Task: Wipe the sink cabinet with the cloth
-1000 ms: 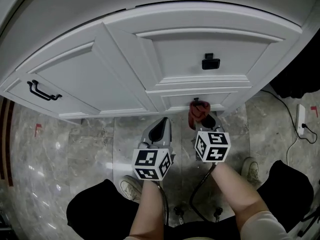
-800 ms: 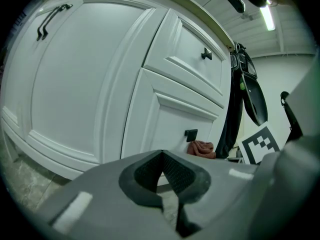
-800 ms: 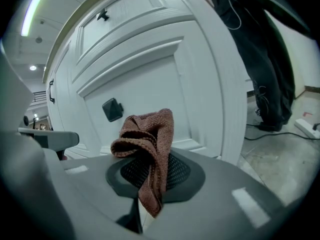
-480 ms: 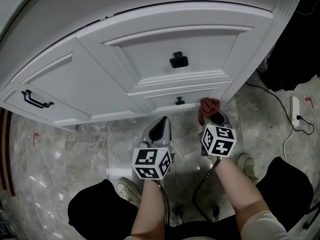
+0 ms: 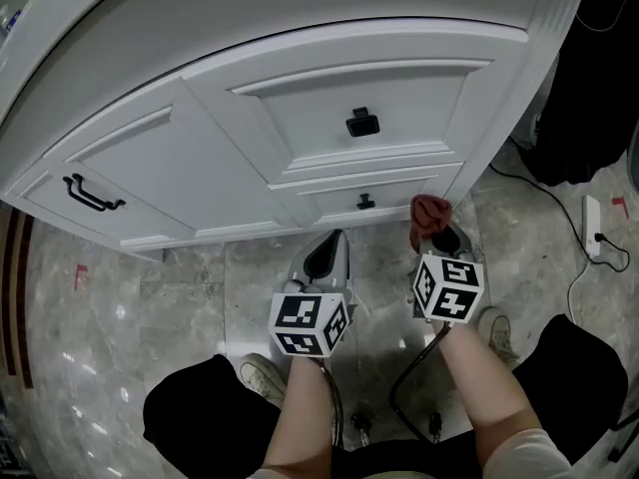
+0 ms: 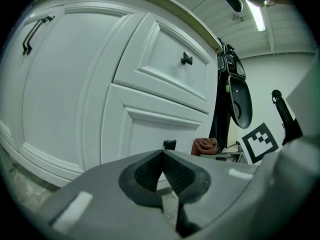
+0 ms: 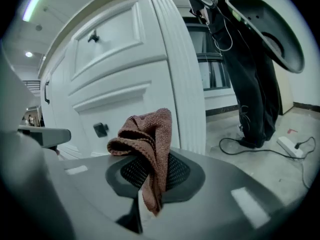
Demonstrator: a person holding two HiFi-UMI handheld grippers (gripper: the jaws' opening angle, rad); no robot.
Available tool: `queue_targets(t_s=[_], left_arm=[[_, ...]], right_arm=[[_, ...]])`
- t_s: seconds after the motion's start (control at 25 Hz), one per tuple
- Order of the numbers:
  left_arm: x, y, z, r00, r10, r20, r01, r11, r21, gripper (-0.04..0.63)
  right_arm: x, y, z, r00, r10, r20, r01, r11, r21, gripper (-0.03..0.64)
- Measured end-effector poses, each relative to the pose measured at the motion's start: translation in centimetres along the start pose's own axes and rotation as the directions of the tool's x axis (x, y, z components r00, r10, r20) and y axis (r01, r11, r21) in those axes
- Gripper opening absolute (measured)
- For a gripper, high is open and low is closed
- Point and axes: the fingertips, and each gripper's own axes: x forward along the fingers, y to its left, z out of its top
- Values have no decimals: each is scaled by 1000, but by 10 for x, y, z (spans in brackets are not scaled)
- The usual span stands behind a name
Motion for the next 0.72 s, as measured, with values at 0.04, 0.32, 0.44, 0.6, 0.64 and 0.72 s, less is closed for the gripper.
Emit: queue_targets(t_s=[0.04, 0.32, 0.44, 0.6, 0.64, 0.72], left_arm=[[-5, -1, 10, 1000, -3, 23, 2, 1000, 6, 0], [-68, -25, 89, 974, -9, 224, -16, 994, 109, 0], [-102, -41, 107, 960, -10, 280, -32, 989, 147, 0], [-147, -61, 126, 943, -3, 332, -47, 989, 142, 0], [-157, -67, 128, 940, -2, 341, -47, 989, 138, 0], [-177, -78, 128, 936, -6, 352, -43, 990, 131, 0]], right_arm=[[-9, 10, 11, 999, 18, 27, -18, 1000, -9, 81], [-84, 64, 85, 965, 120, 233, -93, 988, -123, 81], [-115, 74, 99, 952, 137, 272, -111, 988, -112, 81], [-157, 84, 98, 949, 145, 281, -126, 988, -85, 81], [-167, 87, 97, 948, 145, 283, -127, 988, -83, 81], [-189, 91, 97, 945, 143, 294, -123, 989, -86, 81]])
